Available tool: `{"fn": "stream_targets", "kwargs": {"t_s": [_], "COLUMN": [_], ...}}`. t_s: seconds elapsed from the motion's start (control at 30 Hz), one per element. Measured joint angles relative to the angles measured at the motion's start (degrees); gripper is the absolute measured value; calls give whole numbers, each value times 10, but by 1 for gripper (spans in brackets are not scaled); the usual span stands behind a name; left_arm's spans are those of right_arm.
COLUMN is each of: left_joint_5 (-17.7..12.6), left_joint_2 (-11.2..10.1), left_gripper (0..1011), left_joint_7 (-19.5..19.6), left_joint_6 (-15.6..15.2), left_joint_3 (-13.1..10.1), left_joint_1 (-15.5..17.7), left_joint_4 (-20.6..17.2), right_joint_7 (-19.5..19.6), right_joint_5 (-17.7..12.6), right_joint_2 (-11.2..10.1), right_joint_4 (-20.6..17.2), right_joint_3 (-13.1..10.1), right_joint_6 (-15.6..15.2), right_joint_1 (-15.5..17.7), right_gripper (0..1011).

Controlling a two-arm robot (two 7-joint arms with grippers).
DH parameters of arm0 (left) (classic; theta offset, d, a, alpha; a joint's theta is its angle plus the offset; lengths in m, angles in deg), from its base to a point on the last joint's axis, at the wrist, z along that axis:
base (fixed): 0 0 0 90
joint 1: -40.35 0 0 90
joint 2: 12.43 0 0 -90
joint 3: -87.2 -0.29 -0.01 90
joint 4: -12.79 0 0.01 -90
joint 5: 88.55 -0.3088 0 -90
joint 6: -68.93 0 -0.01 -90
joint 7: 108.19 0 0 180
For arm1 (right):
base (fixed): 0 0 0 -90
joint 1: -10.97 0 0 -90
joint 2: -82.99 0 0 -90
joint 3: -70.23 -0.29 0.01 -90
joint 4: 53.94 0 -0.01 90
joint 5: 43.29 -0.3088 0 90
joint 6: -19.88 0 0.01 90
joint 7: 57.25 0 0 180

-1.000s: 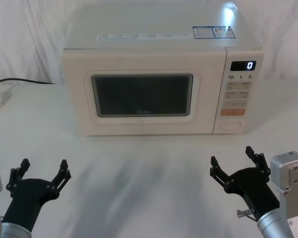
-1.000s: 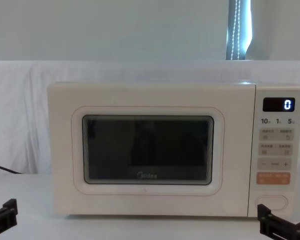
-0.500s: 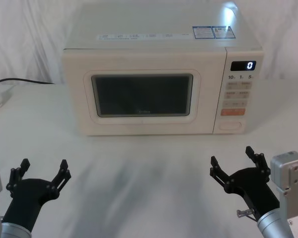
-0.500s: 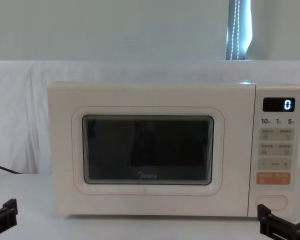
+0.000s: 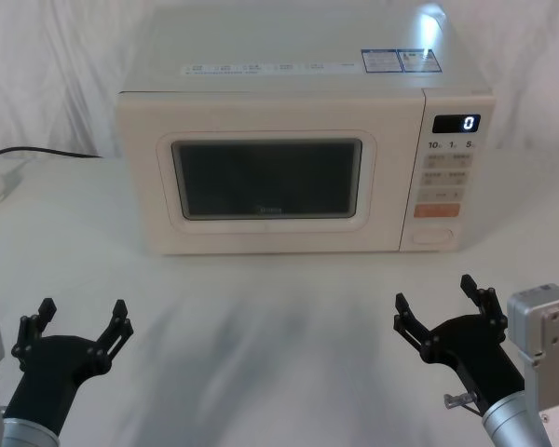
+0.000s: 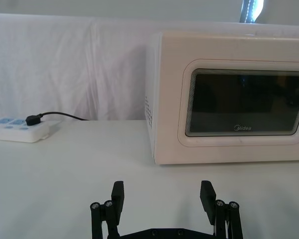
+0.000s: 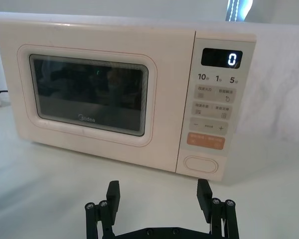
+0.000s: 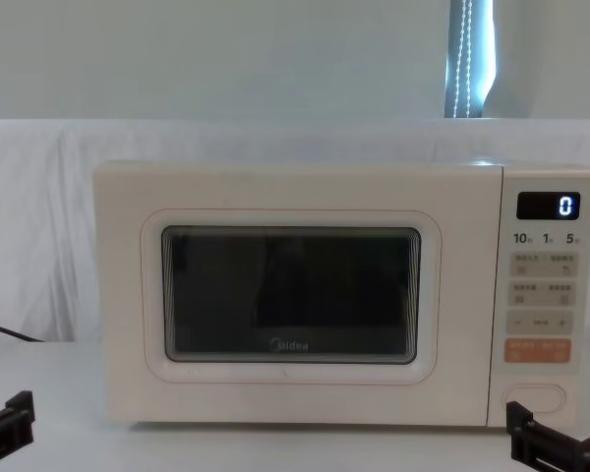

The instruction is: Press the button to open the microwave door with one hand; close the microwave door with the other hand.

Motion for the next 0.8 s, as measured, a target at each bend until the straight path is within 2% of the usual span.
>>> {"fn": "stream_targets", "kwargs": {"t_s": [0.2, 0.43, 0.47, 0.57, 0.63, 0.67, 0.73, 0.8], "left_joint_5": [0, 0, 0, 0, 0, 0, 0, 0], "left_joint_2": [0, 0, 0, 0, 0, 0, 0, 0], "left_gripper": [1001, 1001, 1001, 1001, 1001, 1001, 1001, 1001], "left_joint_7": [0, 0, 0, 0, 0, 0, 0, 0], "left_joint_6": [0, 0, 0, 0, 0, 0, 0, 0], "left_joint_3": [0, 0, 0, 0, 0, 0, 0, 0], "left_joint_1": [0, 0, 0, 0, 0, 0, 0, 0], "left_joint_4": [0, 0, 0, 0, 0, 0, 0, 0], "right_joint_7": [0, 0, 0, 0, 0, 0, 0, 0], "right_joint_5": [0, 0, 0, 0, 0, 0, 0, 0], "right_joint_2": [0, 0, 0, 0, 0, 0, 0, 0], "right_joint_4": [0, 0, 0, 0, 0, 0, 0, 0], "right_joint_3": [0, 0, 0, 0, 0, 0, 0, 0], "right_joint_6": [0, 0, 0, 0, 0, 0, 0, 0], "right_joint_1": [0, 0, 0, 0, 0, 0, 0, 0], "right_gripper": [993, 866, 810, 746, 663, 663, 566, 526]}}
